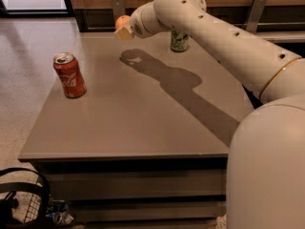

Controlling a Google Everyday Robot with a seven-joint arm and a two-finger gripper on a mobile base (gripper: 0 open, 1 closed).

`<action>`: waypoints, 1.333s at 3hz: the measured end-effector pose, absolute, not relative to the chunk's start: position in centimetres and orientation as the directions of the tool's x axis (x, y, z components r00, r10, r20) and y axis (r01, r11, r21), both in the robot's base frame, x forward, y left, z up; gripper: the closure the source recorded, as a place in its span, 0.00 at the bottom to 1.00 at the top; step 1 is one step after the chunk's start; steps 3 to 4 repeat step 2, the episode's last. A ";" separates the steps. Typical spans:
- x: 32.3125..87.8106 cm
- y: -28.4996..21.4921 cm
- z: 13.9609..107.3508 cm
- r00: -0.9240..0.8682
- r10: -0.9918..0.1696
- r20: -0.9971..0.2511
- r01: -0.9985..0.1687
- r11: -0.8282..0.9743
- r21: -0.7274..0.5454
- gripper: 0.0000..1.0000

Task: Pick orange

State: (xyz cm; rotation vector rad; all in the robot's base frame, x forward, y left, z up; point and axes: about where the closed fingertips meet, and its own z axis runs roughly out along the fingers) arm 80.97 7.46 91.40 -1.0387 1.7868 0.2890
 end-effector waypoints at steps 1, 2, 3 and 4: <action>79.2 6.1 93.8 -0.069 -0.499 -0.864 -0.721 0.624 -0.303 1.00; 78.5 5.3 95.2 -0.035 -0.483 -0.875 -0.692 0.643 -0.328 1.00; 78.5 5.3 95.2 -0.035 -0.483 -0.875 -0.692 0.643 -0.328 1.00; 78.5 5.3 95.2 -0.035 -0.483 -0.875 -0.692 0.643 -0.328 1.00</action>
Offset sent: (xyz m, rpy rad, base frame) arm -0.0326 -0.0360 0.0576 0.0544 -0.1942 -0.0752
